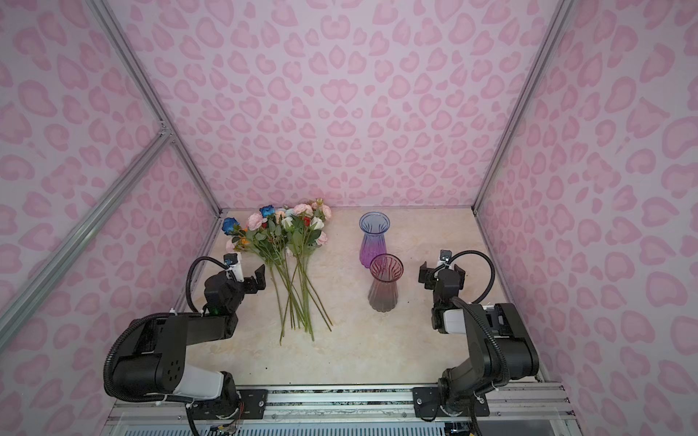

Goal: Arrange the flowers into the vase

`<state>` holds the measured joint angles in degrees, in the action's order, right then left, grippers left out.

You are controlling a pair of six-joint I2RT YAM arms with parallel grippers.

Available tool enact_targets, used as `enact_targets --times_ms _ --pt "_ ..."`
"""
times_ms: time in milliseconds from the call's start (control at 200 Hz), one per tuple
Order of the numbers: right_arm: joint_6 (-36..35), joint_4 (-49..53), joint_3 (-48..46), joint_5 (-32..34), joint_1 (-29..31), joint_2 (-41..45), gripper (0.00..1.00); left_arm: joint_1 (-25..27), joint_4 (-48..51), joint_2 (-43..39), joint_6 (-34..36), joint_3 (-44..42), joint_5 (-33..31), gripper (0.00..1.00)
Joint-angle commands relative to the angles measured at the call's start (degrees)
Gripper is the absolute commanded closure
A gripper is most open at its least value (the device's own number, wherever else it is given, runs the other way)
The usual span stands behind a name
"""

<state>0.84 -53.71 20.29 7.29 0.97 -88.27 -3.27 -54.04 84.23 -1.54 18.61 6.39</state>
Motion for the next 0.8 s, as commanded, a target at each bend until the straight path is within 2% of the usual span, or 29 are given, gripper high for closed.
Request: enact_targets --times_ms 0,795 --pt "0.4 -0.6 -0.3 -0.6 -0.1 0.0 0.00 0.1 -1.7 0.1 0.0 0.3 0.1 0.02" --pt "0.8 -0.5 -0.3 0.1 0.0 0.3 0.00 0.1 -1.8 0.1 0.0 0.3 0.0 0.02"
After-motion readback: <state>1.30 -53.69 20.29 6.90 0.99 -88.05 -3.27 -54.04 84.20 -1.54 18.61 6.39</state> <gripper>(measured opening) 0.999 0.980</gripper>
